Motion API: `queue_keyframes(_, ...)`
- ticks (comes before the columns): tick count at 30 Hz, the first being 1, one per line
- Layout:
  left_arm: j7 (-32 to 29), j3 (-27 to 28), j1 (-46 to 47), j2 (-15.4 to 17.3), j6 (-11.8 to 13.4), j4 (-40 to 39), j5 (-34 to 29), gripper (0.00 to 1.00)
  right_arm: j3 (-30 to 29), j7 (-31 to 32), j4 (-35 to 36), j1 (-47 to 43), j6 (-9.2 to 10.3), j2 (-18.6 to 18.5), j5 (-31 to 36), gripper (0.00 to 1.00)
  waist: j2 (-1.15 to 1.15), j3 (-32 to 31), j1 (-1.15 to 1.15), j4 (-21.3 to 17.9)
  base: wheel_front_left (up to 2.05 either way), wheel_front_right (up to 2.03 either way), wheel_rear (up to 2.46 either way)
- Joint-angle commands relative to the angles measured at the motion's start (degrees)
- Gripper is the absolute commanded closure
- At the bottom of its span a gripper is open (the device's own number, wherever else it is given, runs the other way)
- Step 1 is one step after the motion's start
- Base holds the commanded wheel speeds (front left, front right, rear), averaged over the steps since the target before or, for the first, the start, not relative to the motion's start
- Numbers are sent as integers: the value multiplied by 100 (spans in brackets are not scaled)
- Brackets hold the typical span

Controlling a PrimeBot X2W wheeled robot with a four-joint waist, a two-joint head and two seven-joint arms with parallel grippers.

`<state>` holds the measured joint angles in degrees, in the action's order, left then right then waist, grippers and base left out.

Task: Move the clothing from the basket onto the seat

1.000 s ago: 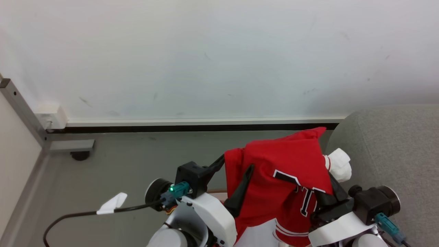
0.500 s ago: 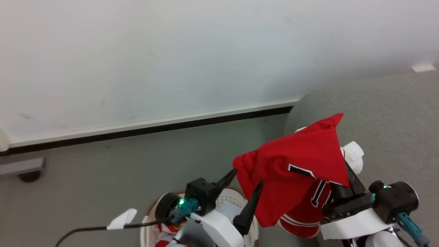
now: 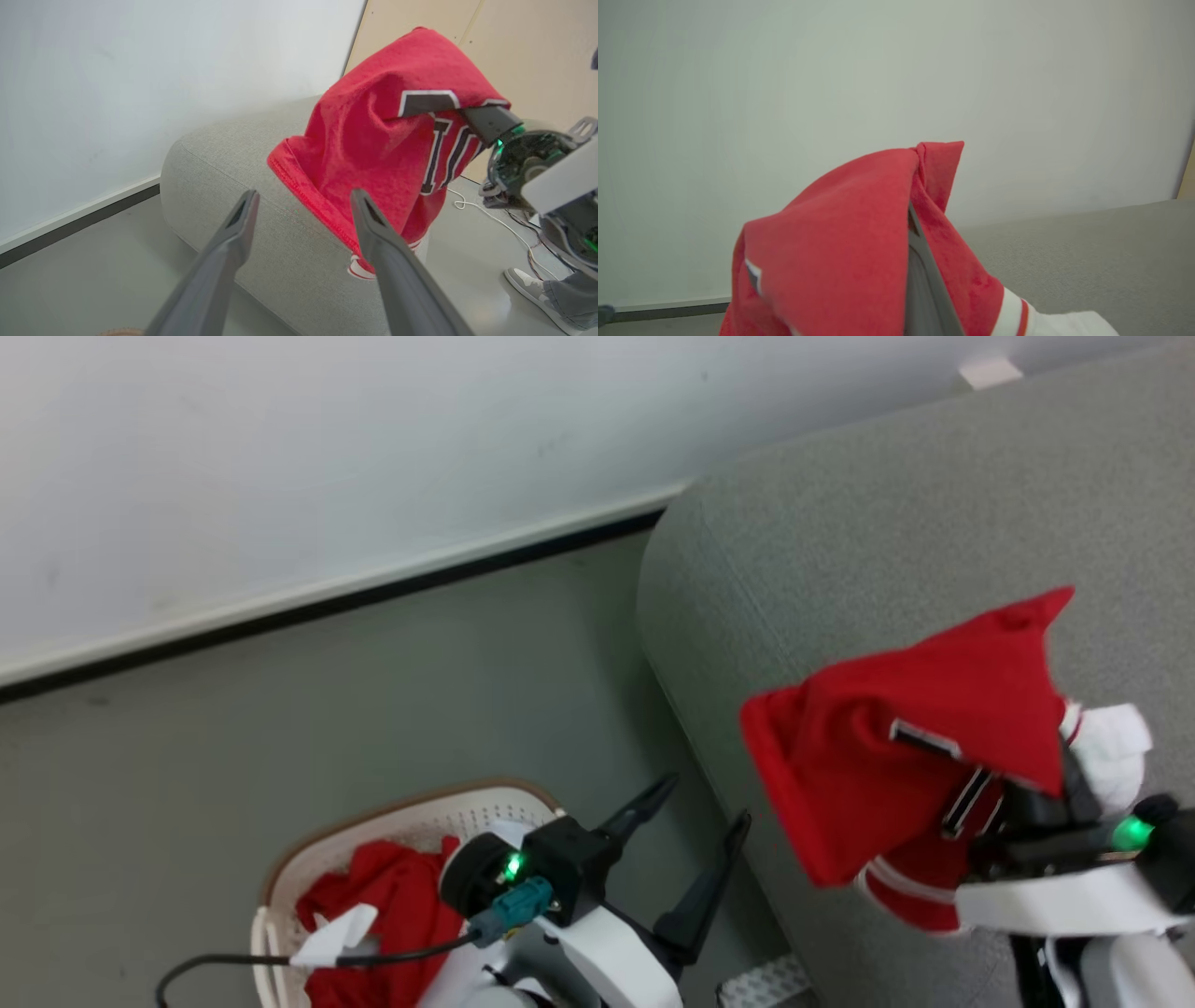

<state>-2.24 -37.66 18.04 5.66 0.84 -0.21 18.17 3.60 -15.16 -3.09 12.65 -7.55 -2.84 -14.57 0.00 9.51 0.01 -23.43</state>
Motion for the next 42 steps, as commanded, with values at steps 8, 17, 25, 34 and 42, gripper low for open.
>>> queue_keyframes(8, 106, 118, 545, 362, -214, -217, -228, 0, -888, 141, -467, 1586, 12, -437, -231, 100, 0, 1537, -1, 321, 0, 0, 0)
queue_keyframes(17, 230, 452, 1014, 721, -288, -361, -243, 0, -2479, 447, -1714, 3616, 12, -996, -112, 100, 0, 2633, -1, 833, 0, 0, 0)
queue_keyframes(25, 402, 583, 1149, 750, -249, -274, -198, 0, -3853, 138, -3091, 4163, 12, -939, 697, 67, 0, 2867, -1, 1091, 0, 0, 0)
queue_keyframes(34, 722, 662, 796, 895, -248, -25, -44, 0, -4072, -7, -3305, 3365, 12, -333, 688, 0, 0, 2416, -1, 993, 0, 0, 0)
queue_keyframes(42, 1165, 793, 334, 866, -143, 395, 196, 0, -3257, -7, -2300, 1759, 12, -144, 686, 0, 0, 1336, -1, 1078, 0, 0, 0)
